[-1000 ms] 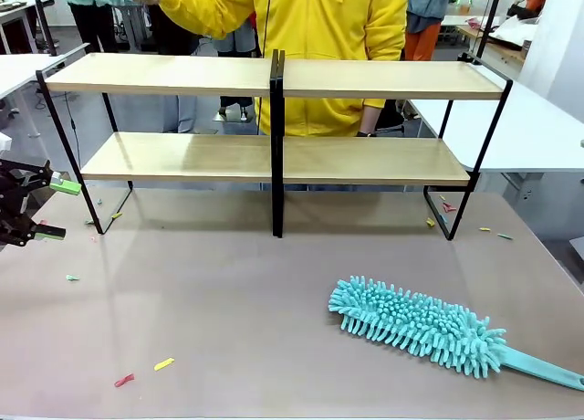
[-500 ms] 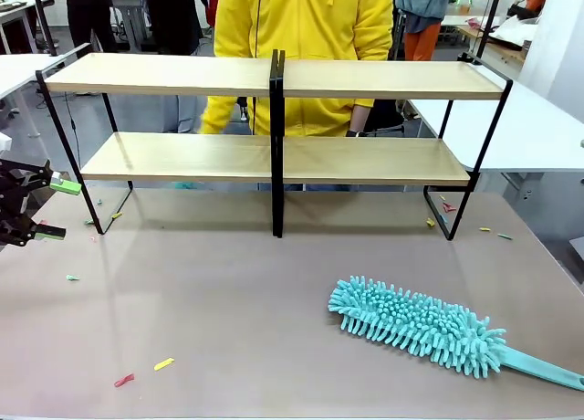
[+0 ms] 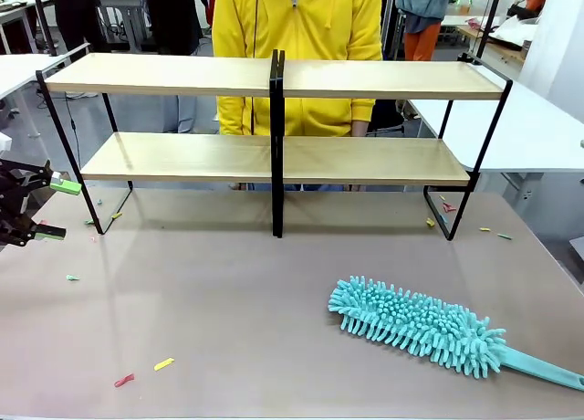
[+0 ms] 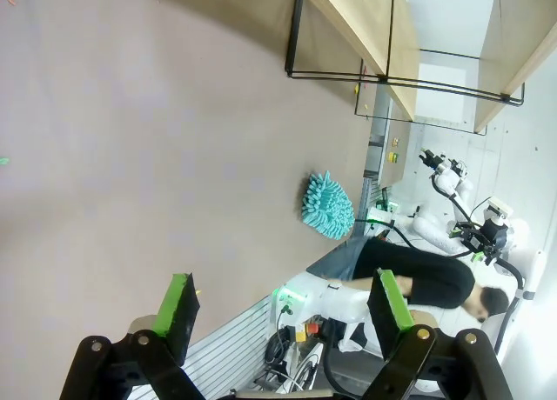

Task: Clean the shelves.
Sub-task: Place the Duster on the table.

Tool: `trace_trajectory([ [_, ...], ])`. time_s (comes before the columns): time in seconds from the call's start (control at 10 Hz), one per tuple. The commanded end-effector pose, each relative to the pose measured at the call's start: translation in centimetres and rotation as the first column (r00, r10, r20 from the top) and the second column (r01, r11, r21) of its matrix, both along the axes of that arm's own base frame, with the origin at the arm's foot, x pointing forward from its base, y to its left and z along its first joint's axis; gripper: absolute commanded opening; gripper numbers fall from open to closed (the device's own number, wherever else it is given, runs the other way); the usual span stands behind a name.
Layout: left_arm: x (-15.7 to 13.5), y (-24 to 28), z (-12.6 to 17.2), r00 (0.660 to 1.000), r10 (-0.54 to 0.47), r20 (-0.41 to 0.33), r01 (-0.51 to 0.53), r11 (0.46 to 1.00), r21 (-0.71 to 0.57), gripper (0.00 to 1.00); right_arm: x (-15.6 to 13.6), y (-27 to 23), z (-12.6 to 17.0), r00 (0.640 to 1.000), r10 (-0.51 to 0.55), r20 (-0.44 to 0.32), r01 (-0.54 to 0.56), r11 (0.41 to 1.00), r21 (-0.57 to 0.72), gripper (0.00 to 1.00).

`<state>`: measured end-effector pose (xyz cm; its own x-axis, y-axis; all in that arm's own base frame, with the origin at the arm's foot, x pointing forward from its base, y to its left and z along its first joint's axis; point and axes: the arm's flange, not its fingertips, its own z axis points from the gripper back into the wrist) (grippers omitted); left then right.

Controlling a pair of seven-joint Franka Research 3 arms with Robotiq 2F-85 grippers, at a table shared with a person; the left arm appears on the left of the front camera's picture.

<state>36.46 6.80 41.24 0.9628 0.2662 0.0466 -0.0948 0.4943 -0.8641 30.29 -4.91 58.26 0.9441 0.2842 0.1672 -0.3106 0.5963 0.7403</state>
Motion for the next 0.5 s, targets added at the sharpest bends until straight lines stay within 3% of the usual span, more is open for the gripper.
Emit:
trace_trajectory([
  [0.0, -0.19, -0.25, -0.13, 1.000, 0.002, 0.013, -0.002, 1.000, -0.025, 1.00, -0.07, -0.05, -0.27, 1.000, -0.007, 0.010, 0.008, 1.000, -0.022, 1.00],
  [0.4, -0.19, -0.25, -0.13, 1.000, 0.002, 0.013, -0.002, 1.000, -0.025, 1.00, -0.07, -0.05, -0.27, 1.000, -0.007, 0.010, 0.008, 1.000, -0.022, 1.00],
])
